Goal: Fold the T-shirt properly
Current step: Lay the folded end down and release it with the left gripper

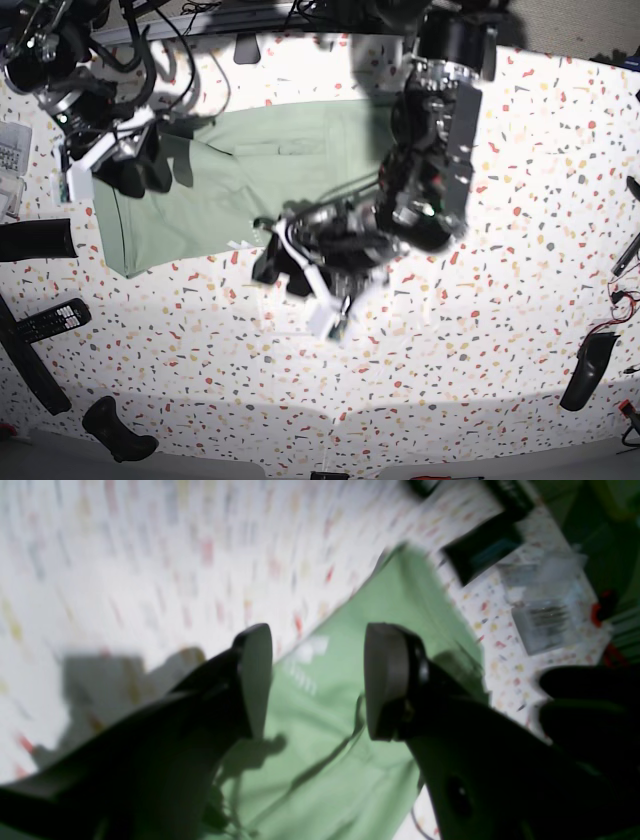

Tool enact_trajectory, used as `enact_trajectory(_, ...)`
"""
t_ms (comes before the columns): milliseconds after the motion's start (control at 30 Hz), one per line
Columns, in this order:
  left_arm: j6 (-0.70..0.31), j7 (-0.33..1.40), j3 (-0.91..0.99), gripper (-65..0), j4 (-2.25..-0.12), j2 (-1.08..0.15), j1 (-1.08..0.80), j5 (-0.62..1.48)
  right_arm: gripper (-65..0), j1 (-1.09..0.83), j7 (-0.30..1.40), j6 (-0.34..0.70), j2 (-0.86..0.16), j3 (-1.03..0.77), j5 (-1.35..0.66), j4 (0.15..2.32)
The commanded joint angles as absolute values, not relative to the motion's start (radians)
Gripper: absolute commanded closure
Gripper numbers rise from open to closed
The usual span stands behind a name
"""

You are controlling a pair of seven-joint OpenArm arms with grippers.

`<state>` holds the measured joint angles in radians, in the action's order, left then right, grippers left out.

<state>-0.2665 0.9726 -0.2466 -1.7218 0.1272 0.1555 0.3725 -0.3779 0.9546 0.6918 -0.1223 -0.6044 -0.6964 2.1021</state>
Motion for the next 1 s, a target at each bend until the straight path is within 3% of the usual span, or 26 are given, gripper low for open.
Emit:
enact_trajectory(0, -0.27, 0.955, -0.249, -27.6, -1.768, 0.148, 0.171, 0.337, -23.6, -0.363, 0.944, 0.698, -0.133, -0.609, -0.701, 2.122)
enact_trajectory(167, -0.248, 0.943, -0.249, -27.6, -1.865, 0.13, 0.15, 0.123, -23.6, -0.316, 0.95, 0.698, -0.133, -0.609, -0.572, 2.121)
enact_trajectory(400, -0.209, 0.95, -0.249, -27.6, -1.898, 0.011, 0.071, 0.078, -23.6, -0.216, 0.946, 0.698, -0.133, -0.609, -0.472, 2.056)
enact_trajectory(467, -0.209, 0.95, -0.249, -27.6, -1.912, -0.016, 0.039, 0.078, -25.6, -0.187, 0.946, 0.698, -0.135, -0.609, -0.458, 2.002)
enact_trajectory(600, -0.209, 0.95, -0.249, -27.6, -1.956, -0.065, -0.013, 0.077, -37.5, -0.147, 0.856, 0.698, -0.176, -0.609, -0.445, 1.848)
enact_trajectory(733, -0.209, 0.954, -0.249, -27.6, -2.03, -0.106, -0.056, 0.078, -38.1, -0.09, 0.749, 0.698, -0.234, -0.609, -0.445, 1.705)
enact_trajectory(967, -0.154, 0.954, -0.249, -27.6, -2.074, -0.117, -0.128, 0.074, -38.1, 0.144, 0.804, 0.698, -0.295, -0.609, -0.448, 1.437)
